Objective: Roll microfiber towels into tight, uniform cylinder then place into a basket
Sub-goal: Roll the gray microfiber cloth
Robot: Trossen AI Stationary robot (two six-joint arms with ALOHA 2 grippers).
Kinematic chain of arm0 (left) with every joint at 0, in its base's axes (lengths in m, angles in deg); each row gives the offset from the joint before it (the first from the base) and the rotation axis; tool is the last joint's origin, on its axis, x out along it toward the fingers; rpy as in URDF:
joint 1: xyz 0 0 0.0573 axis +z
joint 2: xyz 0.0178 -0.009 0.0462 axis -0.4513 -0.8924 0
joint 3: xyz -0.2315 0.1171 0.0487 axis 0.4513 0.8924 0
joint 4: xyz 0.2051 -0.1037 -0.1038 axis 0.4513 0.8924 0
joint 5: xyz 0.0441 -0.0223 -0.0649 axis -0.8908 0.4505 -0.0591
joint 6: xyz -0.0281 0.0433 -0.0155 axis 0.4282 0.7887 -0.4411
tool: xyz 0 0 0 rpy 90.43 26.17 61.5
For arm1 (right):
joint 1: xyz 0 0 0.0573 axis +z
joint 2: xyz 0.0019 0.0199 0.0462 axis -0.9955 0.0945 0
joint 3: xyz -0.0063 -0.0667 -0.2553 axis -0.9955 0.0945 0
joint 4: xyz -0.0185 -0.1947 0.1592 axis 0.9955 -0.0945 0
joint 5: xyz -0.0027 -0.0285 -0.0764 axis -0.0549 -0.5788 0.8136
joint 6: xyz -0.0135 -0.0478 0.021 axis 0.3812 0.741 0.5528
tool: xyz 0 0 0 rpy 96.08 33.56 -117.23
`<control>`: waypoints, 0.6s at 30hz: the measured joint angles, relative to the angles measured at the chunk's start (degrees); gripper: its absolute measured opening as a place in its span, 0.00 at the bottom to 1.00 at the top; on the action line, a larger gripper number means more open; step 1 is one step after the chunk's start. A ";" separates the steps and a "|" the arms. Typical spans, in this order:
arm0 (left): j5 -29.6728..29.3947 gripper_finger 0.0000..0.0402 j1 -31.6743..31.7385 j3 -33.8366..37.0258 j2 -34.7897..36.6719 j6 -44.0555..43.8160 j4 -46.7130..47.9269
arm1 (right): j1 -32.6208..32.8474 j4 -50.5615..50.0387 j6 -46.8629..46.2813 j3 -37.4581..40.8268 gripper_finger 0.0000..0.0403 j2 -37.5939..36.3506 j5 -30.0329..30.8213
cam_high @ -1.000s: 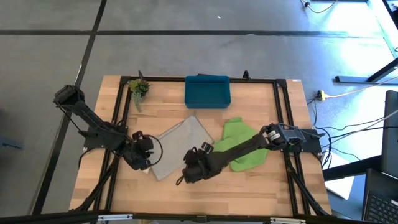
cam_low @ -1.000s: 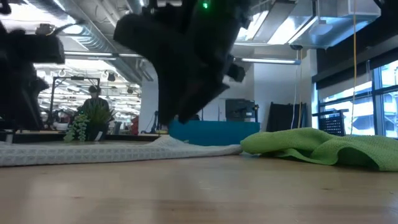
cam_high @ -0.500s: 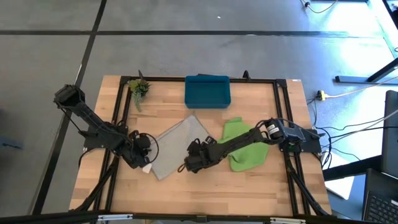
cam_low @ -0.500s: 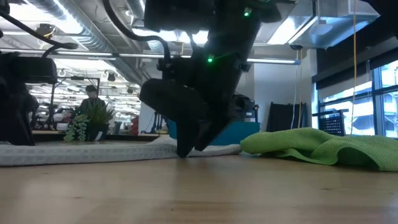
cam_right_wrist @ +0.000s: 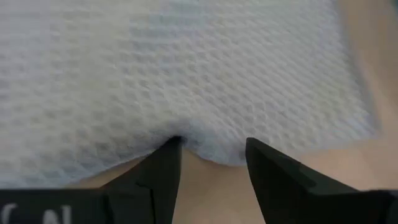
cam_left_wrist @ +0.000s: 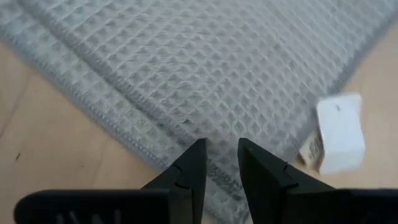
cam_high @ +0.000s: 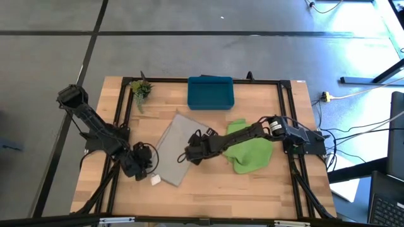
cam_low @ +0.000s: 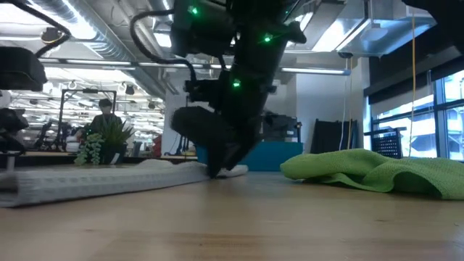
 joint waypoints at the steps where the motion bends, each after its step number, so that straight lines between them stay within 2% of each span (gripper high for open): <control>1: 0.54 0.21 -0.12 -0.83 0.00 1.12 0.44 | 0.21 -0.60 0.13 0.16 0.45 -0.94 0.29; 5: -0.18 0.21 -0.15 -6.13 0.02 5.78 5.22 | 2.59 1.39 -0.78 -0.31 0.45 -6.18 1.07; 9: -3.03 0.21 -0.12 -9.98 0.07 7.42 12.47 | 6.13 6.10 -1.47 -0.09 0.45 -6.24 0.24; 15: -2.98 0.21 -0.04 -7.65 -2.40 2.90 13.90 | 8.73 12.81 -1.38 -0.27 0.45 -2.61 -0.30; 18: -0.91 0.21 -0.04 -6.50 -5.30 1.13 12.85 | 8.51 15.93 -0.94 -0.16 0.45 -0.01 -1.42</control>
